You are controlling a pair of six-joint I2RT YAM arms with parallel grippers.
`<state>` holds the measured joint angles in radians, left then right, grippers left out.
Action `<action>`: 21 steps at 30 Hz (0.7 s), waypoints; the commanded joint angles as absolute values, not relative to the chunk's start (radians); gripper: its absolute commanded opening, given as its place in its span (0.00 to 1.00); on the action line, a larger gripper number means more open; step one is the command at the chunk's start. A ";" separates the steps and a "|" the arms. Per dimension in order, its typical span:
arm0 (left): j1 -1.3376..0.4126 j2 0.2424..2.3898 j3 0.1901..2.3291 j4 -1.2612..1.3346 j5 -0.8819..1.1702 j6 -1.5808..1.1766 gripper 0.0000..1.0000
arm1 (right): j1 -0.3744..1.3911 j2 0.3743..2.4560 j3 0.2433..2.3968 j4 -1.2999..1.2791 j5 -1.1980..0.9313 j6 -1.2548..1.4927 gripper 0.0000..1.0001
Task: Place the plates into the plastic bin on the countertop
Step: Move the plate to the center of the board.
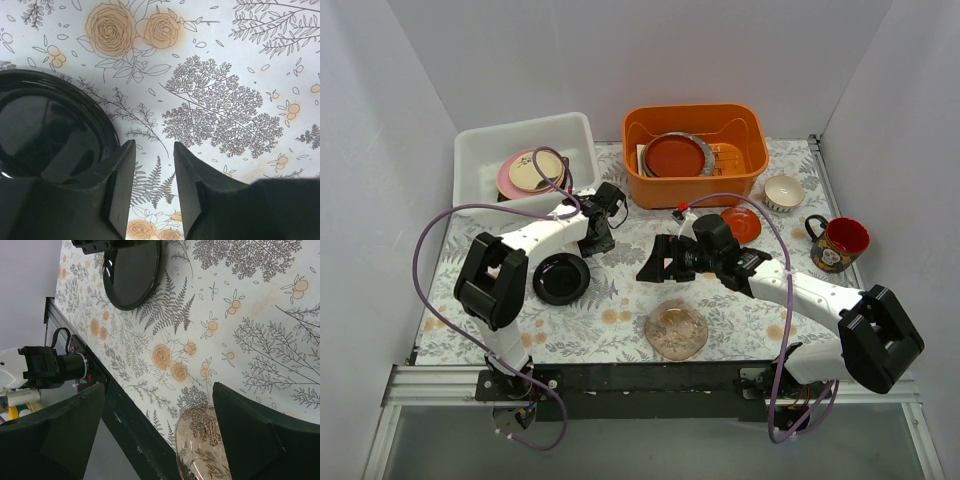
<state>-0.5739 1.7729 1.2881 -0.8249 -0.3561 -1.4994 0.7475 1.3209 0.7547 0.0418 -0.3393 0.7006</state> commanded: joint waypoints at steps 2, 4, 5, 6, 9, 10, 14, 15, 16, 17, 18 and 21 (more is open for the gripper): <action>-0.584 1.721 1.266 -0.767 -0.337 -1.453 0.43 | 0.752 1.287 0.750 0.048 -0.330 0.683 0.96; -0.586 1.680 1.261 -0.753 -0.341 -1.448 0.46 | 0.752 1.289 0.749 0.048 -0.328 0.683 0.96; -0.586 1.663 1.258 -0.747 -0.339 -1.444 0.50 | 0.752 1.289 0.749 0.048 -0.328 0.683 0.96; -0.587 1.626 1.256 -0.744 -0.339 -1.442 0.52 | 0.752 1.290 0.749 0.048 -0.328 0.683 0.96; -0.588 1.541 1.246 -0.729 -0.344 -1.436 0.64 | 0.752 1.293 0.749 0.048 -0.328 0.683 0.96; -0.588 1.514 1.241 -0.721 -0.345 -1.433 0.67 | 0.752 1.295 0.750 0.048 -0.328 0.683 0.96; -0.586 1.398 1.206 -0.709 -0.347 -1.439 0.86 | 0.752 1.295 0.749 0.049 -0.328 0.683 0.96; -0.584 1.370 1.184 -0.704 -0.347 -1.445 0.89 | 0.752 1.298 0.749 0.049 -0.328 0.683 0.96; -0.580 1.350 1.172 -0.700 -0.344 -1.448 0.93 | 0.752 1.298 0.749 0.049 -0.328 0.683 0.96; -0.578 1.304 1.161 -0.699 -0.345 -1.454 0.96 | 0.752 1.301 0.749 0.049 -0.331 0.683 0.96; -0.572 1.281 1.129 -0.696 -0.330 -1.457 0.98 | 0.752 1.301 0.749 0.051 -0.330 0.683 0.96; -0.542 1.172 1.065 -0.651 -0.269 -1.463 0.98 | 0.752 1.305 0.747 0.055 -0.333 0.684 0.96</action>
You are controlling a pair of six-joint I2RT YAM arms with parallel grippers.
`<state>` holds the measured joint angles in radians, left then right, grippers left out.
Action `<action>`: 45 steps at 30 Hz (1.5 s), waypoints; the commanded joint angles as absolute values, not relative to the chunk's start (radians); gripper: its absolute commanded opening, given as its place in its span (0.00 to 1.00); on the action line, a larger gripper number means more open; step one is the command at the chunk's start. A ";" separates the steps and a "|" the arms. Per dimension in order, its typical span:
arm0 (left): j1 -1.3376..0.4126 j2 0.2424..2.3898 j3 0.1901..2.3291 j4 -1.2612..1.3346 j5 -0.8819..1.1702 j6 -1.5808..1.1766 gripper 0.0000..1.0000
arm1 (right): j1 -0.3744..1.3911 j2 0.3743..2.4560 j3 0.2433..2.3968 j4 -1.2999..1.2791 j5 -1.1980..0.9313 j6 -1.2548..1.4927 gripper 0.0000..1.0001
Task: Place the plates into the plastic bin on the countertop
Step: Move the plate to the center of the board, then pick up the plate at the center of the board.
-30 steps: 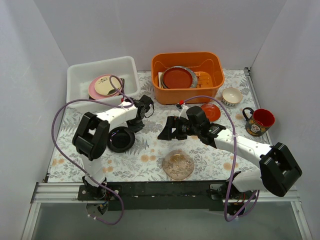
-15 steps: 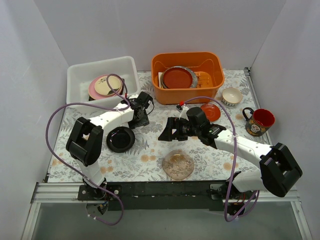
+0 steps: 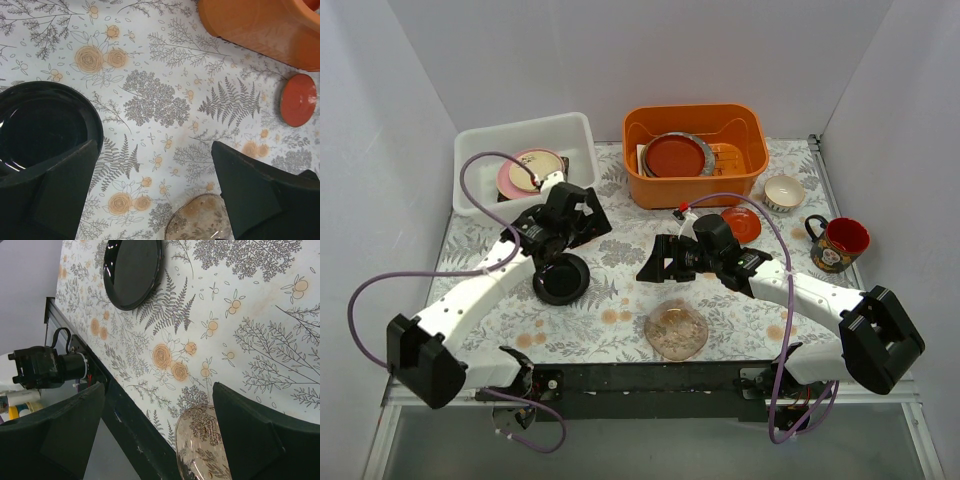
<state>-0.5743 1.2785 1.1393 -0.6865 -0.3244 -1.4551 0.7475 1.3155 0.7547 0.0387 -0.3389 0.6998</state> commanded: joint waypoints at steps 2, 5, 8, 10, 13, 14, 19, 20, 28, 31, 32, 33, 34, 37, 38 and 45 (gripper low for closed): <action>-0.511 1.085 0.996 -0.620 -0.232 -1.482 0.98 | 0.752 1.310 0.747 0.058 -0.337 0.686 0.97; -0.404 1.010 0.913 -0.595 -0.131 -1.491 0.98 | 0.752 1.310 0.746 0.063 -0.341 0.686 0.98; -0.289 0.950 0.850 -0.594 -0.035 -1.491 0.98 | 0.752 1.310 0.746 0.064 -0.339 0.684 0.98; -0.227 0.943 0.828 -0.606 -0.003 -1.494 0.98 | 0.752 1.309 0.746 0.058 -0.334 0.681 0.98; -0.166 0.939 0.782 -0.612 0.054 -1.503 0.98 | 0.752 1.301 0.746 0.049 -0.324 0.678 0.98; -0.152 0.939 0.773 -0.617 0.069 -1.506 0.98 | 0.752 1.295 0.744 0.043 -0.319 0.677 0.98; -0.009 0.951 0.710 -0.667 0.119 -1.514 0.98 | 0.752 1.281 0.742 0.031 -0.305 0.670 0.98; 0.014 0.960 0.698 -0.670 0.135 -1.508 0.98 | 0.752 1.279 0.741 0.029 -0.305 0.670 0.98; 0.224 1.012 0.623 -0.679 0.284 -1.496 0.98 | 0.752 1.287 0.739 0.038 -0.319 0.670 0.98; 0.248 1.006 0.594 -0.673 0.311 -1.520 0.98 | 0.752 1.282 0.736 0.037 -0.307 0.669 0.98; 0.259 1.003 0.566 -0.666 0.324 -1.535 0.98 | 0.752 1.284 0.736 0.029 -0.295 0.667 0.98; 0.267 0.999 0.552 -0.660 0.330 -1.543 0.98 | 0.752 1.284 0.736 0.022 -0.287 0.667 0.98; 0.268 0.997 0.540 -0.649 0.339 -1.549 0.98 | 0.750 1.284 0.739 0.012 -0.278 0.663 0.98; 0.270 0.980 0.506 -0.628 0.365 -1.574 0.98 | 0.746 1.269 0.735 -0.026 -0.239 0.655 0.98; 0.270 0.971 0.499 -0.615 0.391 -1.571 0.98 | 0.739 1.263 0.730 -0.026 -0.224 0.653 0.98; 0.270 0.910 0.440 -0.583 0.417 -1.595 0.91 | 0.707 1.204 0.707 -0.044 -0.169 0.643 0.98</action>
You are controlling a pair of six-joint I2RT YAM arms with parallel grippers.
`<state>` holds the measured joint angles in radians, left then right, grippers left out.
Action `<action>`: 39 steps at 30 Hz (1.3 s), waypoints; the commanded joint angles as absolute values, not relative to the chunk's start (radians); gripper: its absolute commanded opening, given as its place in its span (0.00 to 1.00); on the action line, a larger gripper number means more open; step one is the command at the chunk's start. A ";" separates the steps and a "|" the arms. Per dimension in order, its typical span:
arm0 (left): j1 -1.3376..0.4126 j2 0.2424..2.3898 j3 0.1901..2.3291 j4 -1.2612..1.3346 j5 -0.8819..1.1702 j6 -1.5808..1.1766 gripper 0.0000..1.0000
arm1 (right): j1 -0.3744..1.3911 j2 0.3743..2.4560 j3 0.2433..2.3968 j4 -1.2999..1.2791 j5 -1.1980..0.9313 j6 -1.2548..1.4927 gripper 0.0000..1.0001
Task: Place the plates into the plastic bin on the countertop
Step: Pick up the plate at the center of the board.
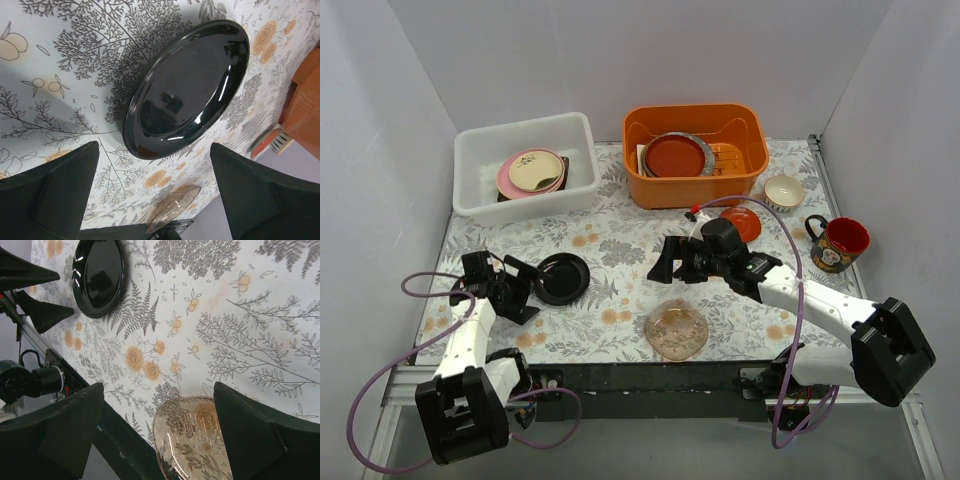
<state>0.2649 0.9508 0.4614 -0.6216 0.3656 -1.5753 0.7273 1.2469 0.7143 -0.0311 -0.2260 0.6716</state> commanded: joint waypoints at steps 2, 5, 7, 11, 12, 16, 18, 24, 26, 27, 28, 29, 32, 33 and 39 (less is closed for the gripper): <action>0.270 0.907 0.433 -0.574 0.419 -1.608 0.88 | 0.697 1.195 0.703 -0.060 -0.140 0.637 0.98; 0.267 0.907 0.408 -0.548 0.445 -1.624 0.87 | 0.693 1.161 0.696 -0.090 -0.071 0.621 0.97; 0.267 0.908 0.391 -0.525 0.462 -1.635 0.86 | 0.693 1.126 0.684 -0.106 -0.023 0.606 0.97; 0.253 0.908 0.377 -0.511 0.457 -1.649 0.84 | 0.683 1.098 0.680 -0.162 0.101 0.571 0.97; 0.247 0.907 0.376 -0.505 0.454 -1.651 0.83 | 0.680 1.097 0.678 -0.170 0.112 0.563 0.97; 0.233 0.911 0.364 -0.483 0.449 -1.664 0.75 | 0.661 1.091 0.647 -0.167 0.104 0.560 0.97; 0.226 0.913 0.354 -0.468 0.449 -1.672 0.71 | 0.654 1.088 0.641 -0.160 0.092 0.561 0.97; 0.192 0.911 0.321 -0.433 0.428 -1.706 0.66 | 0.640 1.068 0.623 -0.150 0.101 0.561 0.97; 0.178 0.916 0.313 -0.414 0.425 -1.712 0.64 | 0.638 1.066 0.630 -0.172 0.141 0.555 0.97; 0.173 0.919 0.307 -0.410 0.420 -1.718 0.64 | 0.638 1.062 0.635 -0.187 0.156 0.551 0.97; 0.170 0.922 0.304 -0.403 0.417 -1.721 0.64 | 0.638 1.057 0.635 -0.202 0.169 0.549 0.97; 0.161 0.926 0.301 -0.396 0.414 -1.723 0.64 | 0.638 1.052 0.635 -0.207 0.190 0.546 0.98; 0.147 0.948 0.291 -0.371 0.411 -1.727 0.61 | 0.637 1.034 0.627 -0.215 0.212 0.543 0.98; 0.143 0.957 0.285 -0.365 0.408 -1.729 0.61 | 0.637 1.029 0.623 -0.213 0.212 0.542 0.98; 0.126 0.953 0.241 -0.316 0.400 -1.749 0.48 | 0.637 1.043 0.621 -0.209 0.202 0.540 0.98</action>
